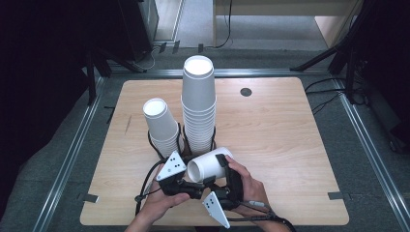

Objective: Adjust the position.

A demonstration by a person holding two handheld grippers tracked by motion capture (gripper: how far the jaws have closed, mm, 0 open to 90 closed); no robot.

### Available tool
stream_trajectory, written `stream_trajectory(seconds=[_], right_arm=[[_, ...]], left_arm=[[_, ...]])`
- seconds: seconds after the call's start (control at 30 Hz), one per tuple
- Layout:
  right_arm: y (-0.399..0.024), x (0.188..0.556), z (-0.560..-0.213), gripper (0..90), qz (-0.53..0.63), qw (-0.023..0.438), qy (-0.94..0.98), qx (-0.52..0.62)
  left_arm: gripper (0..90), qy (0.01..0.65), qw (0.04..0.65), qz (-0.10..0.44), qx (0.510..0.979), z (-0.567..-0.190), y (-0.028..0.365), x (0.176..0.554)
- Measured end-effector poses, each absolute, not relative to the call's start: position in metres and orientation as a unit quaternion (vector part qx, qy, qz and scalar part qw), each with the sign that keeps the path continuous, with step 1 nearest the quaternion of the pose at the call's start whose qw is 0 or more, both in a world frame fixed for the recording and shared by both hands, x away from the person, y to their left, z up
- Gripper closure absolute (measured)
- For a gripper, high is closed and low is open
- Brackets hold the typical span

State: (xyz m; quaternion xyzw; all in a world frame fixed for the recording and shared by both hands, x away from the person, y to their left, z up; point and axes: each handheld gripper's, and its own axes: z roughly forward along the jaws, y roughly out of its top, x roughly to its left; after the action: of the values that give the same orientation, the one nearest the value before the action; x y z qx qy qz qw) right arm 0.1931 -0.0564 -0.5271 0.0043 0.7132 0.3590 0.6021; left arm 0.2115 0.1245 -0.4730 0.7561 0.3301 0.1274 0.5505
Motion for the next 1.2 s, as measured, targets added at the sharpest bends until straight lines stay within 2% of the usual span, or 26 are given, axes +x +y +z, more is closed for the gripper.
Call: stream_trajectory(seconds=[0.2,0.23,0.5,0.7,0.8,1.0,1.2], right_arm=[[-0.057,0.194,-0.529,16.2,0.357,0.602,0.714,0.006],[-0.057,0.194,-0.529,16.2,0.357,0.602,0.714,0.006],[-0.056,0.194,-0.531,14.7,0.354,0.603,0.714,0.002],[-0.054,0.191,-0.526,13.3,0.366,0.582,0.726,0.012],[-0.052,0.188,-0.525,12.4,0.37,0.586,0.72,0.014],[-0.055,0.183,-0.522,3.9,0.389,0.569,0.724,0.019],[-0.063,0.181,-0.516,0.5,0.419,0.541,0.726,0.061]], left_arm=[[16.4,0.334,0.549,0.118,0.757,-0.472,0.126,0.213],[19.2,0.334,0.549,0.118,0.757,-0.472,0.126,0.213],[20.8,0.334,0.544,0.104,0.763,-0.473,0.127,0.214],[23.0,0.334,0.56,0.097,0.752,-0.472,0.133,0.215],[23.5,0.339,0.558,0.111,0.749,-0.471,0.135,0.214],[23.9,0.346,0.568,0.121,0.737,-0.468,0.144,0.216],[23.9,0.344,0.572,0.138,0.732,-0.469,0.148,0.214]])
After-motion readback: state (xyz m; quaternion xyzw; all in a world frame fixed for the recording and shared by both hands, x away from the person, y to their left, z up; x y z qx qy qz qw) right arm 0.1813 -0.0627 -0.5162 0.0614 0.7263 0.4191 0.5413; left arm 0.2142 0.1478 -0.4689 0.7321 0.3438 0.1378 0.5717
